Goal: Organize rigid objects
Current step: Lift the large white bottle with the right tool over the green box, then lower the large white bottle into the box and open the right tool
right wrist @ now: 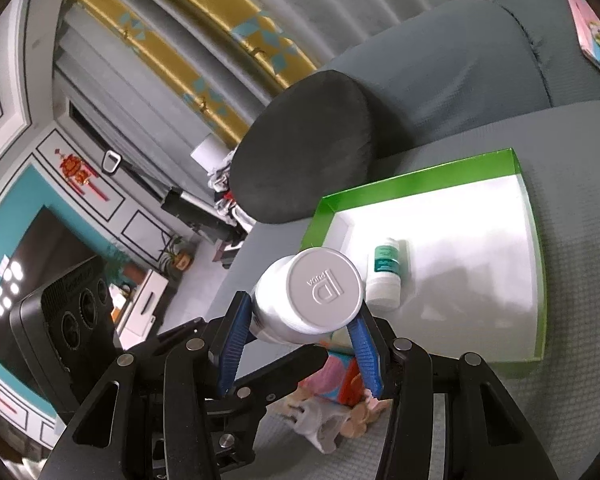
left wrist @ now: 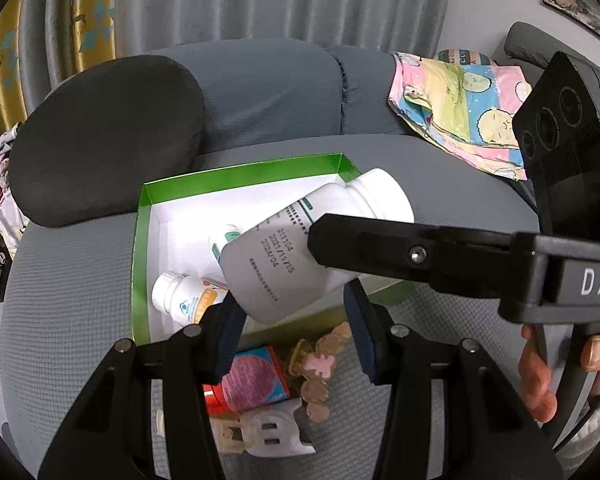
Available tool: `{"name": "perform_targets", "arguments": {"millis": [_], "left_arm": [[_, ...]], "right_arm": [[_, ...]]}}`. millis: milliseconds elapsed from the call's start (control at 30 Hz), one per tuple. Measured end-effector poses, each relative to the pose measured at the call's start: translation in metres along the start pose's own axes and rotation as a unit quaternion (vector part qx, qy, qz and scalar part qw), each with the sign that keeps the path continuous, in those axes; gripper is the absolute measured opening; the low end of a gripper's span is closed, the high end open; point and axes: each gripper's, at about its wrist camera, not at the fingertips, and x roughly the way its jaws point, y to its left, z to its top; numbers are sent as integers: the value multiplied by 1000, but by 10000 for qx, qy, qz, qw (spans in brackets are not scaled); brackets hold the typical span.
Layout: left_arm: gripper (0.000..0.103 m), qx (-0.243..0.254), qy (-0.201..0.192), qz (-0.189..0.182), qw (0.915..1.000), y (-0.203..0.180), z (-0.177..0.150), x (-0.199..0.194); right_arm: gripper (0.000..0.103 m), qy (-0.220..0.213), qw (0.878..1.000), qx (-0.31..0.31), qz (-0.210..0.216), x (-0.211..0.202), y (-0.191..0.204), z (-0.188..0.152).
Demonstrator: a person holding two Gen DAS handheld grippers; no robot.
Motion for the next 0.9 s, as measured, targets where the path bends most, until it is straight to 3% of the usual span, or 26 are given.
{"name": "perform_targets", "arguments": {"millis": [900], "left_arm": [[46, -415, 695, -255, 9964, 34, 6, 69]], "right_arm": [[51, 387, 9981, 430, -187, 60, -50, 8]]}}
